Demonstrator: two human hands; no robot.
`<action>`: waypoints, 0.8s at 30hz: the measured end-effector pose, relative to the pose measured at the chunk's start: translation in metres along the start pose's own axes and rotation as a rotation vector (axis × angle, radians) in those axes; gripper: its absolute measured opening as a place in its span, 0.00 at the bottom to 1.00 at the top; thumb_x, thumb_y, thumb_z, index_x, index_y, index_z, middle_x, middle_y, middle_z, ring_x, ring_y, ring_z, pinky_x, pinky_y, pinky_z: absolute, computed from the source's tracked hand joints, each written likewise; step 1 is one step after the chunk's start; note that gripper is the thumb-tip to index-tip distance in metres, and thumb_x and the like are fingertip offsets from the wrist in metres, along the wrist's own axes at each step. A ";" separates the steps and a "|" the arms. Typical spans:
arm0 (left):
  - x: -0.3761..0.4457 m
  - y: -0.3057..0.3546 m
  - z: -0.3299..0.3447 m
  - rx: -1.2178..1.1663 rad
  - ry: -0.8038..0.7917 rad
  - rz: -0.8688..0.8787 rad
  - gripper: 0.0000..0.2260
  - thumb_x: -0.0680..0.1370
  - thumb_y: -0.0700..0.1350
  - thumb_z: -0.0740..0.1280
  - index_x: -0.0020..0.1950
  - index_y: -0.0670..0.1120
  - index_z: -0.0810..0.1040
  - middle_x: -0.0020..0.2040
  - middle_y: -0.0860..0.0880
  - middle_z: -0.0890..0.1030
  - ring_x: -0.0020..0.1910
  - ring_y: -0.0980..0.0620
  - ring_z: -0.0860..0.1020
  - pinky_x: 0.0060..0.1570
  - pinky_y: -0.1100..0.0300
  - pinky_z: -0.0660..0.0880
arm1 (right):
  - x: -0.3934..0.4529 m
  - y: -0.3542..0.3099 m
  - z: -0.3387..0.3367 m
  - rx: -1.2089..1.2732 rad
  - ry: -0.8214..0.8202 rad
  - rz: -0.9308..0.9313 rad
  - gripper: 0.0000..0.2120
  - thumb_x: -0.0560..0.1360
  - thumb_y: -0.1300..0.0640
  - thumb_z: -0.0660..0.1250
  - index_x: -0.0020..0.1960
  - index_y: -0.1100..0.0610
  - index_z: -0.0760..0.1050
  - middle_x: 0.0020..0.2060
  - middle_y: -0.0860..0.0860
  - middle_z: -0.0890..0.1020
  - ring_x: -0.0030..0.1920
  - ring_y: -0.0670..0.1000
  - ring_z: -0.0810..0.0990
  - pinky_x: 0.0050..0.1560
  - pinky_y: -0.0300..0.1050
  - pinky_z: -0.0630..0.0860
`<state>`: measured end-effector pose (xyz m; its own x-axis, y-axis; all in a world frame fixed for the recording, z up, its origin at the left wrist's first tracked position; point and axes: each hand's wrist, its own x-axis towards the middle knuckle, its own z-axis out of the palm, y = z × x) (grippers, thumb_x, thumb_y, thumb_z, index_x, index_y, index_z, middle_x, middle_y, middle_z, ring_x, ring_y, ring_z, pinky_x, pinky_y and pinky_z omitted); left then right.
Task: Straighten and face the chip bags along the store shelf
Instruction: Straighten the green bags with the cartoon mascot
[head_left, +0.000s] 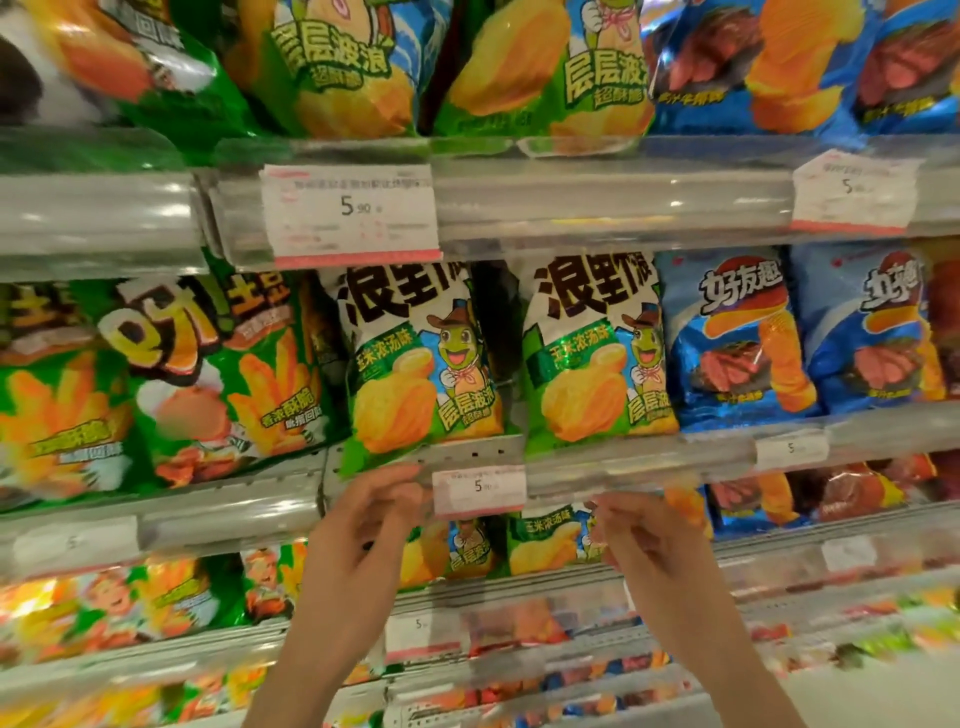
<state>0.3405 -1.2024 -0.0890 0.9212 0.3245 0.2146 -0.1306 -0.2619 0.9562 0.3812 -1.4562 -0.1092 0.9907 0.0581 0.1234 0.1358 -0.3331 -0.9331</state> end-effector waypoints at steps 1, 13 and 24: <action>-0.001 0.001 -0.001 -0.004 0.005 -0.005 0.09 0.79 0.54 0.67 0.56 0.56 0.82 0.50 0.56 0.86 0.52 0.56 0.83 0.56 0.48 0.79 | 0.000 0.000 0.000 0.006 -0.001 0.005 0.06 0.80 0.53 0.65 0.49 0.47 0.80 0.39 0.61 0.82 0.42 0.64 0.80 0.44 0.59 0.78; -0.004 0.022 -0.007 0.031 0.158 0.023 0.08 0.79 0.52 0.66 0.52 0.52 0.83 0.45 0.55 0.86 0.45 0.57 0.83 0.54 0.48 0.78 | 0.019 -0.014 -0.004 0.099 -0.015 0.013 0.06 0.79 0.56 0.66 0.51 0.48 0.81 0.39 0.45 0.86 0.43 0.49 0.84 0.51 0.49 0.80; 0.041 0.044 0.002 0.140 0.185 0.042 0.32 0.79 0.60 0.62 0.80 0.59 0.55 0.78 0.63 0.58 0.75 0.65 0.58 0.73 0.64 0.58 | 0.044 -0.083 0.044 0.071 -0.121 -0.182 0.23 0.76 0.39 0.64 0.70 0.42 0.71 0.63 0.32 0.76 0.63 0.33 0.74 0.59 0.28 0.72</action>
<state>0.3733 -1.2022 -0.0382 0.8313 0.4685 0.2992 -0.1039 -0.3978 0.9116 0.4130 -1.3850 -0.0410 0.9406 0.2251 0.2542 0.3063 -0.2396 -0.9213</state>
